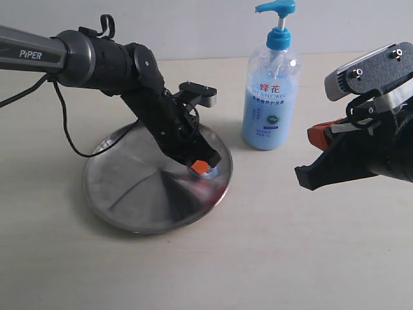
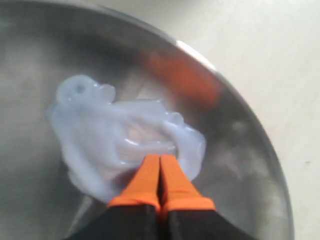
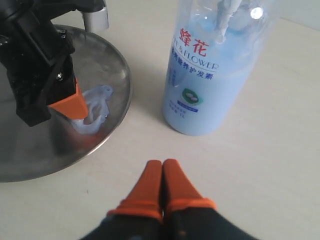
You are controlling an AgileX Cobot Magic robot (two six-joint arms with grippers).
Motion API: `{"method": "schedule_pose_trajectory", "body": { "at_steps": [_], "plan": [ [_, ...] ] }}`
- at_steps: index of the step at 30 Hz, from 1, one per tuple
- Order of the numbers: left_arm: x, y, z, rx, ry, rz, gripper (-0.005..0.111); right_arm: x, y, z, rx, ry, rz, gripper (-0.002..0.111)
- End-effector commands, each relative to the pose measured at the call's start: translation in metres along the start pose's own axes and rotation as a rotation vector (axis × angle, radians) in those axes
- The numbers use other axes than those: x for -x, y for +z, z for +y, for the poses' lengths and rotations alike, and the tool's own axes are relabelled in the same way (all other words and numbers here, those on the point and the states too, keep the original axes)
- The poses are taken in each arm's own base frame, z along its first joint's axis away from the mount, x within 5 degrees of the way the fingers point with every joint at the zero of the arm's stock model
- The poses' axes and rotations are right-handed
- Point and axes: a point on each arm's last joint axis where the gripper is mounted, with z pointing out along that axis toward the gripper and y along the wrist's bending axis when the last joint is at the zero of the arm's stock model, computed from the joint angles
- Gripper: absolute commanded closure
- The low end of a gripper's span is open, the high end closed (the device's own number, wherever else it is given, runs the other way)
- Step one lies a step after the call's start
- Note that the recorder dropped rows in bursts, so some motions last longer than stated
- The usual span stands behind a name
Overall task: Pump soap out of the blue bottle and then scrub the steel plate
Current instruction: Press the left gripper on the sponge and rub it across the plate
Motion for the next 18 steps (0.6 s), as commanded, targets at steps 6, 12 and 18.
{"method": "schedule_pose_trajectory", "body": {
  "at_steps": [6, 12, 18],
  "plan": [
    [0.006, 0.005, -0.004, -0.029, -0.01, -0.076, 0.107, 0.0, -0.001, 0.0, 0.002, -0.016, -0.004, 0.108],
    [0.014, 0.003, 0.003, 0.047, -0.022, -0.171, 0.107, 0.0, -0.001, 0.0, 0.002, -0.016, -0.004, 0.108],
    [0.018, 0.002, 0.006, 0.09, -0.016, -0.214, 0.107, 0.0, -0.001, 0.0, 0.002, -0.016, -0.004, 0.108]
  ]
}}
